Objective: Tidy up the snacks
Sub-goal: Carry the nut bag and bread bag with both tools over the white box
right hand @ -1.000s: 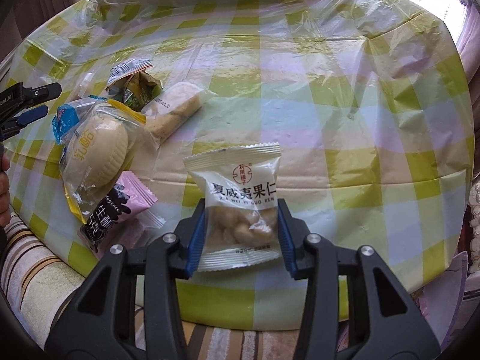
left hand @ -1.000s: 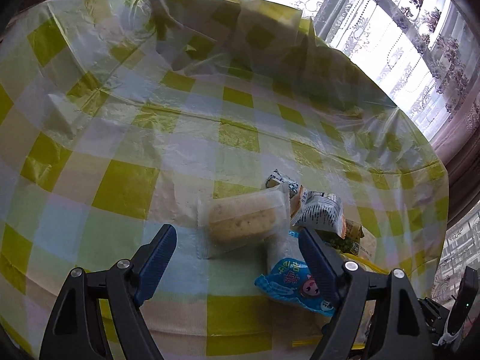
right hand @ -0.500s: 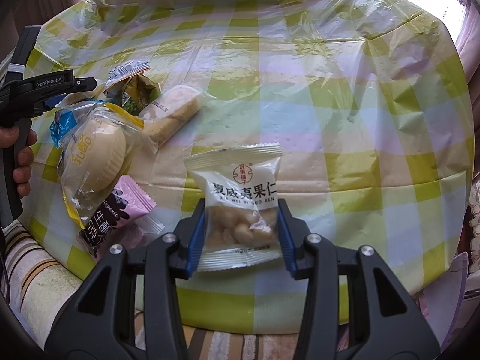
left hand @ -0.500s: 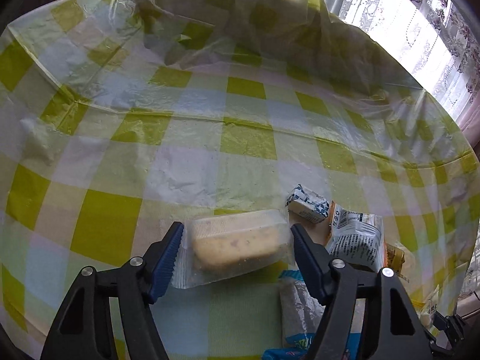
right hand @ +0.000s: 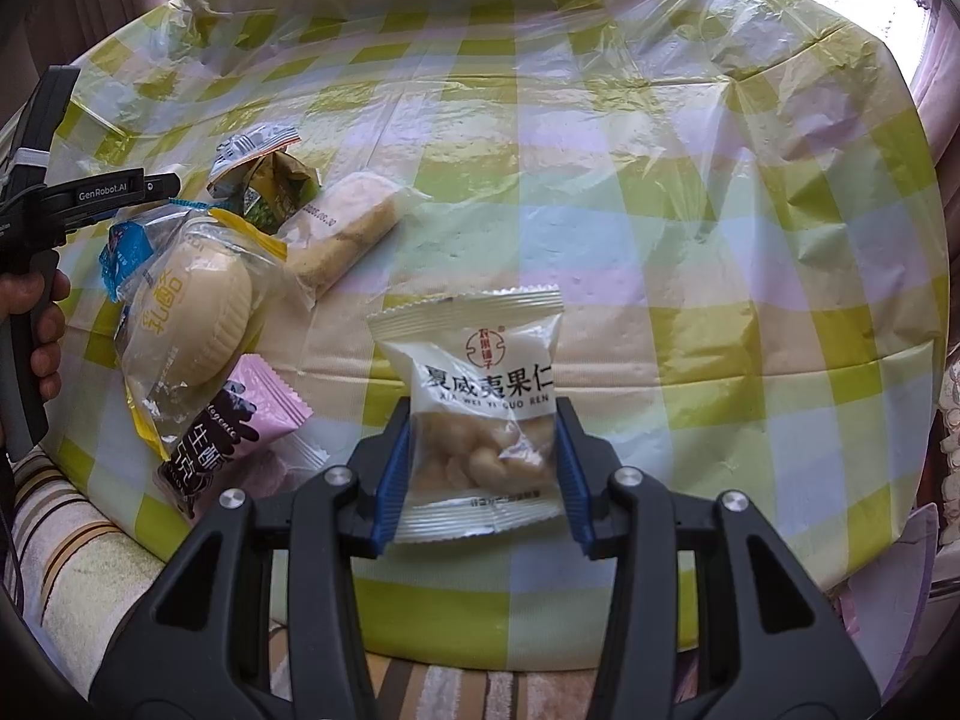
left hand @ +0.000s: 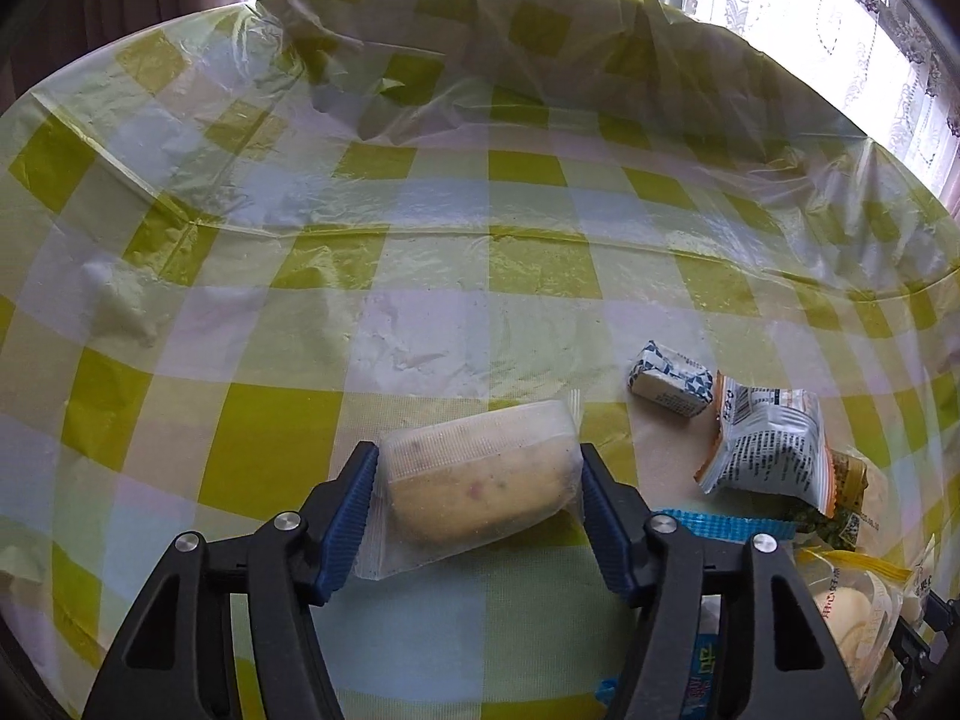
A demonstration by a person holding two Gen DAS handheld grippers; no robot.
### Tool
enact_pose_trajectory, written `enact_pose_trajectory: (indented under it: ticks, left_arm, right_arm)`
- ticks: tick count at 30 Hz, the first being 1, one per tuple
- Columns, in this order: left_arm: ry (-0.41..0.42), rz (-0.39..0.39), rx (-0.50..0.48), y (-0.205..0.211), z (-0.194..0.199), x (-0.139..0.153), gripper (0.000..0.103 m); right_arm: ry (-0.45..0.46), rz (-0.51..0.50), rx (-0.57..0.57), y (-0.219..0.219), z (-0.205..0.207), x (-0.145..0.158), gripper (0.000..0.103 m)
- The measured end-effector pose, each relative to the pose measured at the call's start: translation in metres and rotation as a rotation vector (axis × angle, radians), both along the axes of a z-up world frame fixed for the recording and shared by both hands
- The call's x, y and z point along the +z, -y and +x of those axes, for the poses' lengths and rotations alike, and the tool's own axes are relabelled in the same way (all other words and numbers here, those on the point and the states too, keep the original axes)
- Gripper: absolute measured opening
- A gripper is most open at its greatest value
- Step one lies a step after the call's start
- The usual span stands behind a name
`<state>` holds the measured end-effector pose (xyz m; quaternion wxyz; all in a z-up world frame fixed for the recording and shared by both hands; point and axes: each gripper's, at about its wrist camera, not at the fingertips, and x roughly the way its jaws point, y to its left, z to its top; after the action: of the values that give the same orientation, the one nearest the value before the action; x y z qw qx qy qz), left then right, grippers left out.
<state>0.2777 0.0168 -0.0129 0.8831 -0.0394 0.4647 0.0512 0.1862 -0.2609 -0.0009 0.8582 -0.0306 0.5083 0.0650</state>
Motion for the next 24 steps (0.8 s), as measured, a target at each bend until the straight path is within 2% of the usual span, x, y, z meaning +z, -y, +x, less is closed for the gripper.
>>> enact_pose_trajectory:
  ticks: [3, 10, 14, 19, 24]
  left_arm:
    - [0.007, -0.009, 0.016, -0.002, -0.002, 0.001, 0.061]
    - [0.029, -0.031, 0.042, -0.009, -0.016, 0.007, 0.059]
    - [0.067, -0.005, 0.046, -0.007, -0.032, 0.022, 0.059]
    - [0.102, 0.014, 0.025, 0.005, -0.053, 0.039, 0.059]
    - [0.108, -0.011, -0.029, 0.025, -0.071, 0.048, 0.059]
  right_arm:
    - [0.002, 0.001, -0.001, 0.000, 0.000, 0.001, 0.048]
    - [0.014, 0.000, -0.014, 0.002, -0.004, 0.003, 0.047]
    - [0.037, -0.006, -0.027, 0.004, -0.007, 0.008, 0.047]
    - [0.066, -0.014, -0.044, 0.005, -0.012, 0.016, 0.046]
    - [0.089, -0.007, -0.065, 0.012, -0.018, 0.024, 0.046]
